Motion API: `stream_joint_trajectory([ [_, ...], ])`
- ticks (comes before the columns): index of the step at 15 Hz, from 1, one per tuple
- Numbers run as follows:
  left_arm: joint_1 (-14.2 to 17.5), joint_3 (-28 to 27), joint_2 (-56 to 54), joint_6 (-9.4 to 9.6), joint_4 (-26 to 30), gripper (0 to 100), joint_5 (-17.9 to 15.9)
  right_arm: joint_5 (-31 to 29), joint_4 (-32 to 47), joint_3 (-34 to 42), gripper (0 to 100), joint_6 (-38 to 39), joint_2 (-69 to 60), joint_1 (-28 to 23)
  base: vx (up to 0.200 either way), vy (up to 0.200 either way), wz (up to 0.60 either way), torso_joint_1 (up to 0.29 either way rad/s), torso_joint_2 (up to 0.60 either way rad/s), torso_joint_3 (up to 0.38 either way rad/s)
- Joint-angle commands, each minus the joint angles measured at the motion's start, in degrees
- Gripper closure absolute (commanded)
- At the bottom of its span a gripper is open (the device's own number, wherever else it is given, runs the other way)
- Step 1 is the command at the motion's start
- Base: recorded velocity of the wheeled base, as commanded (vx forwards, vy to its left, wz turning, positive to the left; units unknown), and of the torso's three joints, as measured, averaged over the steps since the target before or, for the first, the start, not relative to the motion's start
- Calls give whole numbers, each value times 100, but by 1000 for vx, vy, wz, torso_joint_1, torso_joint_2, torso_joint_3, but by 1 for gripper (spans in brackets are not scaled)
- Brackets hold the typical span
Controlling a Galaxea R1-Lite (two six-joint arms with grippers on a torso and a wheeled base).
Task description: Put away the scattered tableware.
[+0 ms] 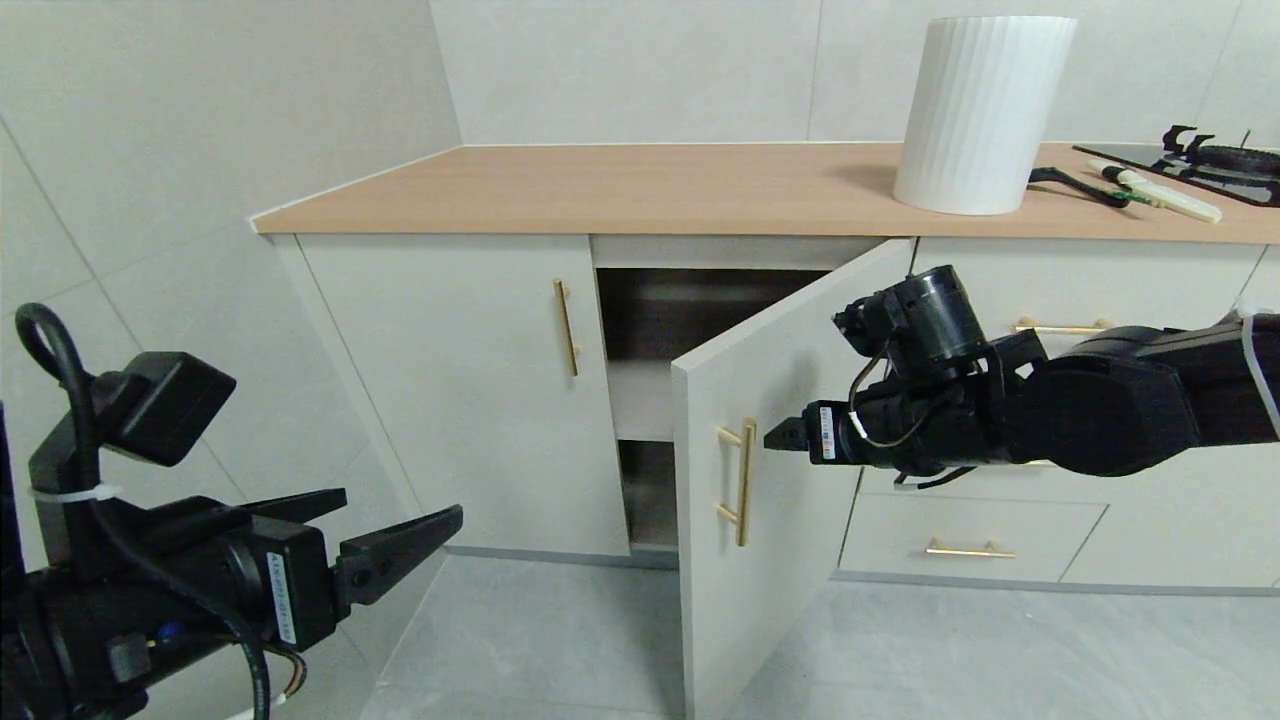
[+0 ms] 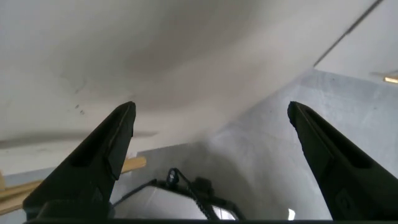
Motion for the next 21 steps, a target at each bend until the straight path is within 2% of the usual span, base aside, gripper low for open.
stream_joint_trajectory([
  [1,8,1,8,-2,8,0,2,-13,-104,-2,0,15,112,-1,0,0,0,0,0,0],
  [3,8,10,0,95,16,0,11,-22,-306,7,0,85,226,-1,0,0,0,0,0,0],
  [5,16,36,0,156,25,0,11,-22,-367,7,0,120,270,8,200,0,0,5,-2,-2],
  [8,16,45,0,156,25,0,11,-22,-411,-2,0,234,323,96,200,0,0,-2,2,1],
  [13,8,45,0,156,8,0,-7,-57,-745,-134,0,1043,481,491,0,0,0,0,0,0],
  [18,8,36,8,156,8,0,-7,-136,-719,-1021,0,2238,1088,562,0,0,0,0,0,0],
  [21,8,36,17,156,8,0,-7,-514,-710,-1505,0,2616,1430,509,0,0,0,0,0,0],
])
